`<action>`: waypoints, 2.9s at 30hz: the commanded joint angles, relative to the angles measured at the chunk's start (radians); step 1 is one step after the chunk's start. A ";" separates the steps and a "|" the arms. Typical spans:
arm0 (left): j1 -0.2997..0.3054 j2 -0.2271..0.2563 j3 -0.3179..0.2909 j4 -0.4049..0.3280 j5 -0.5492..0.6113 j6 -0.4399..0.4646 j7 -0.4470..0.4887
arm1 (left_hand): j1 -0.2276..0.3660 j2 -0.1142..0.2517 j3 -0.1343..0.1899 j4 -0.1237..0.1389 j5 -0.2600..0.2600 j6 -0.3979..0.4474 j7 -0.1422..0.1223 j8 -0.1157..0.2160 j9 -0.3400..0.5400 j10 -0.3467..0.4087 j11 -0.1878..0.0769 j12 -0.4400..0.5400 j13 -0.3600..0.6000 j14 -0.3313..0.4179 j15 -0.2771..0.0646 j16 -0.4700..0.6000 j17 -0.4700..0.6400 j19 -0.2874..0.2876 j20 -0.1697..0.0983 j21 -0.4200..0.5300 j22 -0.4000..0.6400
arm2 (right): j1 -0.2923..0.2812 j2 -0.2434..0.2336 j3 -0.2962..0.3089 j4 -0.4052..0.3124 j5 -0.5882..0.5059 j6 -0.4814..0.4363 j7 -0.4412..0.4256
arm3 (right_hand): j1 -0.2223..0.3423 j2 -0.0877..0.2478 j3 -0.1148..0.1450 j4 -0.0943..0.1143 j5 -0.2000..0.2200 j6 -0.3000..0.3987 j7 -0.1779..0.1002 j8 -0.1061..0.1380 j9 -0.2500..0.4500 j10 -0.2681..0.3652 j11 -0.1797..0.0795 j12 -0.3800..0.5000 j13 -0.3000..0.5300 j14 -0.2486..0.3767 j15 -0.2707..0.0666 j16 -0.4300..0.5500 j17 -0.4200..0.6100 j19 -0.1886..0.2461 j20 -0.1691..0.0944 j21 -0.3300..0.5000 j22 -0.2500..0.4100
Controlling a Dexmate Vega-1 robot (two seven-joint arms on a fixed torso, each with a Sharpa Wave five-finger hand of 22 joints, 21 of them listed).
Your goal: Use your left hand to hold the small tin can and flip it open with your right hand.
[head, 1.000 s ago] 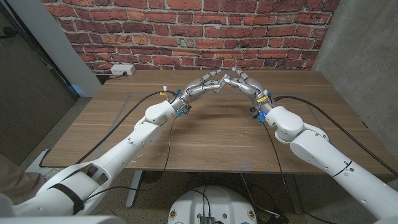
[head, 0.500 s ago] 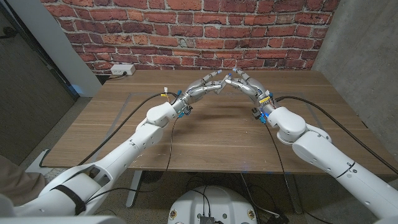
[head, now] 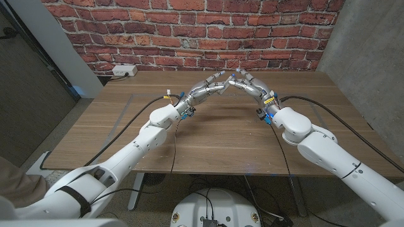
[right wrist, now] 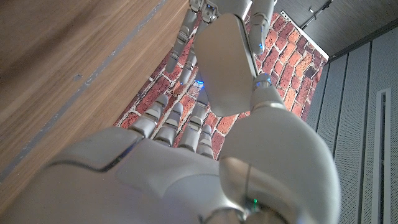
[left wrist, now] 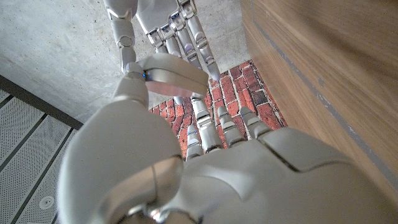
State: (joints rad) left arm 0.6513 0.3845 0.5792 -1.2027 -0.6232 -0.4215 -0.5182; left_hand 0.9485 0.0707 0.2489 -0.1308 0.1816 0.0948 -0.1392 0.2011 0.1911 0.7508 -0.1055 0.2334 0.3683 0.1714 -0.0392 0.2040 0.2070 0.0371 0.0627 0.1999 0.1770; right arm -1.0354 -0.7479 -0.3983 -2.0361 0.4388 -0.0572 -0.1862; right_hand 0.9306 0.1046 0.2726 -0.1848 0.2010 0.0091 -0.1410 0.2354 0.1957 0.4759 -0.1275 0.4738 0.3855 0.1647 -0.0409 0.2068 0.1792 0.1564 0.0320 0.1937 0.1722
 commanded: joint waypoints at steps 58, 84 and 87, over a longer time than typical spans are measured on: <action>-0.045 -0.049 -0.040 0.140 -0.112 0.052 -0.200 | -0.003 0.025 0.020 0.015 0.005 -0.001 0.007 -0.003 0.001 0.130 -0.117 0.003 0.005 0.001 -0.140 0.002 0.002 -0.001 0.004 0.001 0.003 | 0.106 0.025 -0.030 0.207 -0.003 0.188 0.198 | 0.086 0.051 0.024 0.027 0.007 -0.010 -0.003 -0.013 0.000 0.094 -0.092 -0.003 0.021 0.007 -0.168 -0.004 0.006 -0.003 -0.002 -0.003 0.003; -0.034 -0.048 -0.067 0.123 -0.175 0.075 -0.263 | -0.009 0.028 0.022 0.016 0.005 -0.005 0.011 -0.004 0.002 0.130 -0.117 0.001 0.007 0.000 -0.135 0.002 0.003 0.000 0.006 0.001 0.003 | 0.177 0.075 -0.060 0.395 0.055 0.373 0.390 | 0.101 0.058 0.028 0.029 0.008 -0.008 -0.022 -0.016 0.000 0.071 -0.092 -0.014 0.024 -0.004 -0.177 -0.012 0.007 -0.012 -0.022 -0.005 0.003; -0.032 -0.049 -0.071 0.121 -0.185 0.082 -0.273 | -0.010 0.028 0.023 0.017 0.005 -0.002 0.007 -0.003 0.002 0.130 -0.117 0.001 0.007 0.001 -0.138 0.002 0.003 -0.001 0.006 0.000 0.003 | 0.186 0.082 -0.064 0.409 0.062 0.379 0.406 | 0.103 0.059 0.030 0.029 0.009 -0.008 -0.023 -0.016 0.000 0.069 -0.092 -0.015 0.024 -0.005 -0.177 -0.012 0.007 -0.012 -0.026 -0.004 0.003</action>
State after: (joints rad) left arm 0.6157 0.3383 0.5216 -1.0787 -0.7740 -0.3549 -0.7550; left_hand 0.9286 0.0906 0.2489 -0.1307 0.1816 0.0875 -0.1320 0.2011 0.1911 0.7416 -0.0918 0.2260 0.3695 0.1713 -0.0392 0.2040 0.2068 0.0371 0.0629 0.1999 0.1770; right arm -0.8837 -0.6921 -0.4452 -1.7010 0.4789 0.2673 0.1475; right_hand 0.9656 0.0958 0.2705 -0.1826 0.2057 0.0050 -0.1558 0.2218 0.1957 0.4664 -0.1364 0.4590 0.4070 0.1610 -0.0374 0.1991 0.1839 0.1415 0.0173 0.1937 0.1725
